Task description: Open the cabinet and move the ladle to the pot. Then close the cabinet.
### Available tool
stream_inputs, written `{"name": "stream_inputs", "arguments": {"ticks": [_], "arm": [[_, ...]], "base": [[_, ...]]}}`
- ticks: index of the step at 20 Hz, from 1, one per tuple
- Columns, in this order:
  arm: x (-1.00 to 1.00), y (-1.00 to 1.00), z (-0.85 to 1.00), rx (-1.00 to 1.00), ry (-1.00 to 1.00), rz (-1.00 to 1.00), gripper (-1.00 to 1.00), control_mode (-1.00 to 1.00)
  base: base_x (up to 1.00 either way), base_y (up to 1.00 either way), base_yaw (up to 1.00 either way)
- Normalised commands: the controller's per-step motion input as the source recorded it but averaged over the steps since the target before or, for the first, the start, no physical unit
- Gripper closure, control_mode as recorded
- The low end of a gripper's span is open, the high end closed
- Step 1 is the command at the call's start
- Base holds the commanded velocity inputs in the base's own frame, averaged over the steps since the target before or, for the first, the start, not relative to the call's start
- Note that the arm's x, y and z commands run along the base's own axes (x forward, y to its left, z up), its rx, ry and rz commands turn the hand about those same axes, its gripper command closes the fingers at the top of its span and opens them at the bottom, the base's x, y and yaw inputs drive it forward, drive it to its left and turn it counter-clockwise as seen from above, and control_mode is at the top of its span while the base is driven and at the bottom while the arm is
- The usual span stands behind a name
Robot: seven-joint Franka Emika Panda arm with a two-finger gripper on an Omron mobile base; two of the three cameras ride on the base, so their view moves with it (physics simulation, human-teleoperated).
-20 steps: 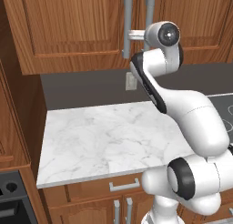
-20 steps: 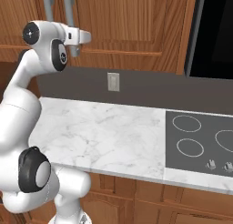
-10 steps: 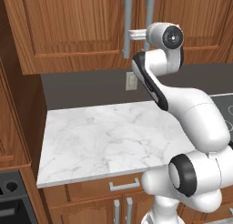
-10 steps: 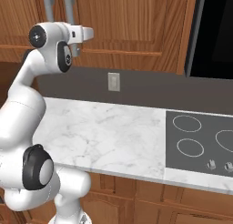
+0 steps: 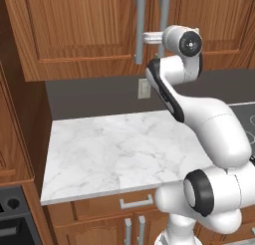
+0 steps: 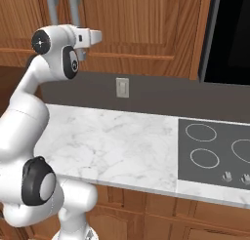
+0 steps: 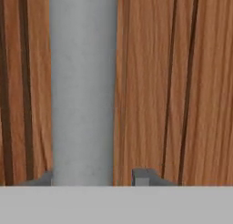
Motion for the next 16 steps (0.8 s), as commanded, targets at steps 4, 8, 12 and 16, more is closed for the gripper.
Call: {"name": "stream_inputs", "arguments": {"ticks": [4, 8, 12, 16], "arm": [[-0.13, -0.82, 0.0, 0.14, 0.0, -0.05, 1.0, -1.0], [-0.4, -0.96, 0.0, 0.17, 0.0, -0.04, 1.0, -1.0], [-0.61, -1.0, 0.0, 0.14, 0.0, -0.05, 1.0, -1.0], [-0.81, -1.0, 0.0, 0.1, 0.0, -0.06, 1.0, -1.0]], "base": [[0.0, 0.0, 0.0], [0.0, 0.0, 0.0], [0.0, 0.0, 0.0], [0.0, 0.0, 0.0]]}}
